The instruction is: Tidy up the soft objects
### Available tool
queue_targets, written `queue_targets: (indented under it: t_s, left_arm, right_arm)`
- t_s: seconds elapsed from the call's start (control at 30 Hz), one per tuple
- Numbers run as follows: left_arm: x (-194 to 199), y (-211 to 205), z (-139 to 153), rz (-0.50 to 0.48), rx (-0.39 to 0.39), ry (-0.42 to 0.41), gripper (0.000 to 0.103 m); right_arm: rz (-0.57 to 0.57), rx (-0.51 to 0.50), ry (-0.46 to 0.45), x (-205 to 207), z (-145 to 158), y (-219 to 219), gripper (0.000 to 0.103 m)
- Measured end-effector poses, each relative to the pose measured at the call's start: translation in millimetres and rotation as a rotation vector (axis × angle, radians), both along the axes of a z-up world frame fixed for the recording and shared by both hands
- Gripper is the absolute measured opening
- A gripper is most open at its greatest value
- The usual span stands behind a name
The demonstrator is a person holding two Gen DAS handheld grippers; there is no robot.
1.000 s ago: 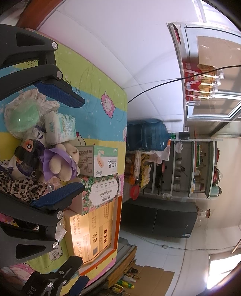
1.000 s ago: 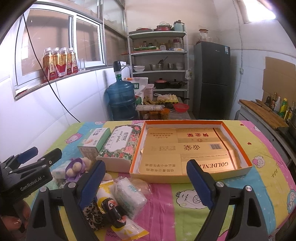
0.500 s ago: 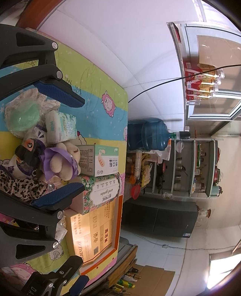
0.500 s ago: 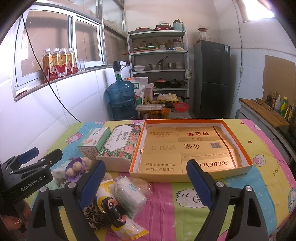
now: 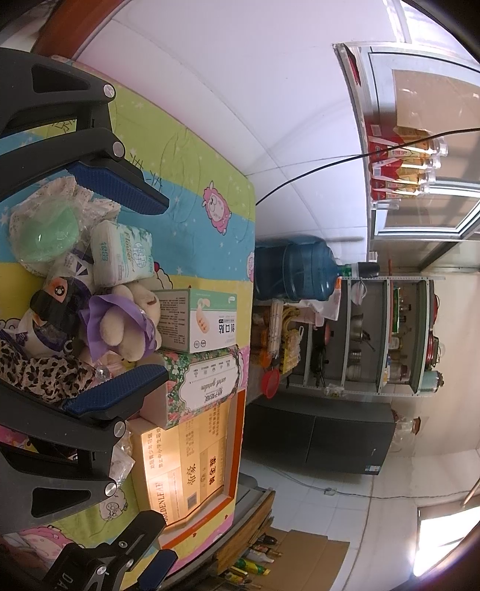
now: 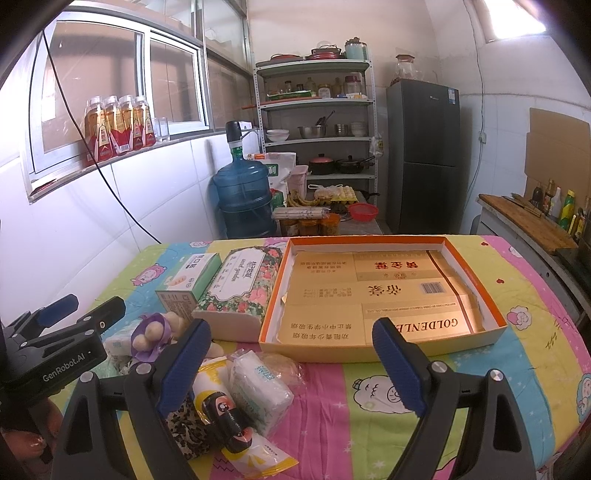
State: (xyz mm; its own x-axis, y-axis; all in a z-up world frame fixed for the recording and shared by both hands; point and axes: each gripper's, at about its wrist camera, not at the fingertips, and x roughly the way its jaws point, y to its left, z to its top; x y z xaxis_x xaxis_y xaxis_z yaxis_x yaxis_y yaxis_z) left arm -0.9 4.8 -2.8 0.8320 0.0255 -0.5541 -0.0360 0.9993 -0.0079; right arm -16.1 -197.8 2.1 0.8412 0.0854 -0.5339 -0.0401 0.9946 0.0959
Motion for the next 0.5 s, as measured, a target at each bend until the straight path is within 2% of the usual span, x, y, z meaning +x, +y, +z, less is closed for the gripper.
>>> queue_targets:
  t_s: [0.5]
  left_arm:
    - [-0.2, -0.6, -0.3, 0.001, 0.000, 0.000, 0.084]
  right_arm:
    - [0.003, 0.001, 0.005, -1.3, -1.4, 3.6, 0.089]
